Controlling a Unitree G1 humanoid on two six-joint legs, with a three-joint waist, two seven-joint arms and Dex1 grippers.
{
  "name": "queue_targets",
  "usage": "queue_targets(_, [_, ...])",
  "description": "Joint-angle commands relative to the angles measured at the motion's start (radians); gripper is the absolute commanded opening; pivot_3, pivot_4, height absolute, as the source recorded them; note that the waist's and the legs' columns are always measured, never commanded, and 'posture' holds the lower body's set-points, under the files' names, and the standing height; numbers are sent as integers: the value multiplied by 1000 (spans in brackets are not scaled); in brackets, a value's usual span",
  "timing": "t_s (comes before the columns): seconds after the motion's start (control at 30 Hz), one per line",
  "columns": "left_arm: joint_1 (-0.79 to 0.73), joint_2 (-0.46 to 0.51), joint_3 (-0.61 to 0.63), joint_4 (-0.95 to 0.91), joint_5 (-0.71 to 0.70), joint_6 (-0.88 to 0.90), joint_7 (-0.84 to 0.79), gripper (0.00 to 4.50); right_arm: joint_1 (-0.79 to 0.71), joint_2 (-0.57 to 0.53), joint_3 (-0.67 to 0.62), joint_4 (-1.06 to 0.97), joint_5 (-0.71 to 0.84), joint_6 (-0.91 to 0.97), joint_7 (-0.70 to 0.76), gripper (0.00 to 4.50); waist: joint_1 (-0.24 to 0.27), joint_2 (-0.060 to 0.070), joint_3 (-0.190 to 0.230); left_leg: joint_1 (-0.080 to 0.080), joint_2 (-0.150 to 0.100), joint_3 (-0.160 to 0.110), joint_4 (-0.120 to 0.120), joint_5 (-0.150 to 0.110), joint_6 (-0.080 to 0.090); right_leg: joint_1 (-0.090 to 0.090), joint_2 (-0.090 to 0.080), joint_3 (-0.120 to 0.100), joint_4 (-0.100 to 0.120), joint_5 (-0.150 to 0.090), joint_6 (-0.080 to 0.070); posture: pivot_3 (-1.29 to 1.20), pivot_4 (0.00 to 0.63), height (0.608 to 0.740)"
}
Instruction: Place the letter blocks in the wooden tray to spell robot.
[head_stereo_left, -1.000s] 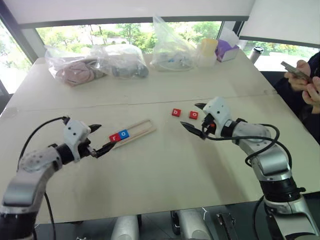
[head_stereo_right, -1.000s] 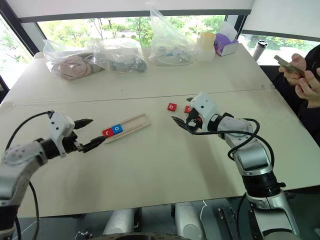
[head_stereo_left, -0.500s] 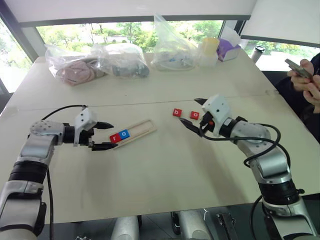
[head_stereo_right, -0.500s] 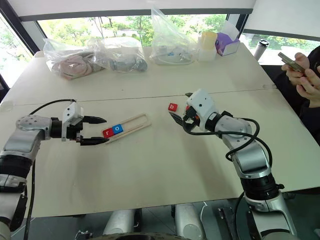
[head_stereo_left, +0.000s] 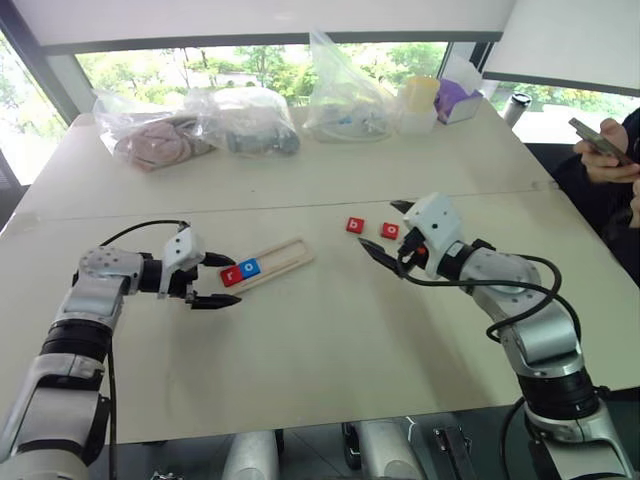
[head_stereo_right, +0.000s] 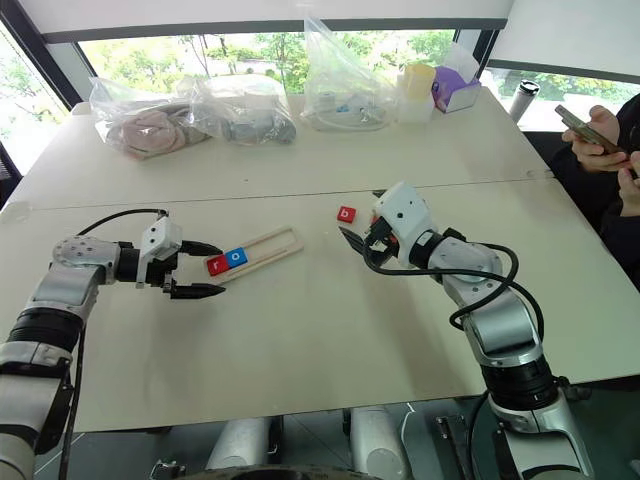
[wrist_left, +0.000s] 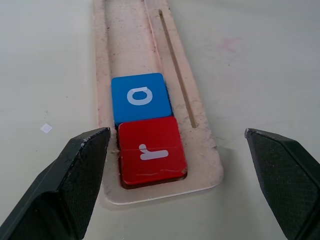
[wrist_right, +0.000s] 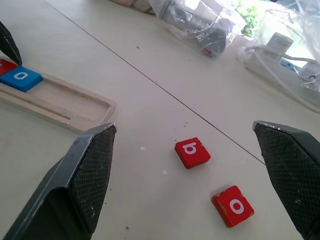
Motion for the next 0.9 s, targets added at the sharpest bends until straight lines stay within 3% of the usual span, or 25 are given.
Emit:
queue_targets(0.03, [6,-1,12,38,27,-18,34,4500,-17,12,-2,-44,3,-9,-8,4467,-1,0,0,0,0,0,0,0,0,0,0,0,0,0,0,0,150,740])
queue_targets(0.73, [93,-21,-7,1,50,-5,75,4500,-36,31,3,-29,-4,-13,-20,4467,-2,1,-1,6,0,0,-1,0,0,5,0,0,1,0,0,0,150,740])
queue_targets(0.9, [106,-22,-7,-15,50,5,70,3164,-46,32,5,-21,-4,-14,-18,4500,-3,1,-1,12,0,1,-2,0,0,10,-1,0,1,-2,2,0,150,740])
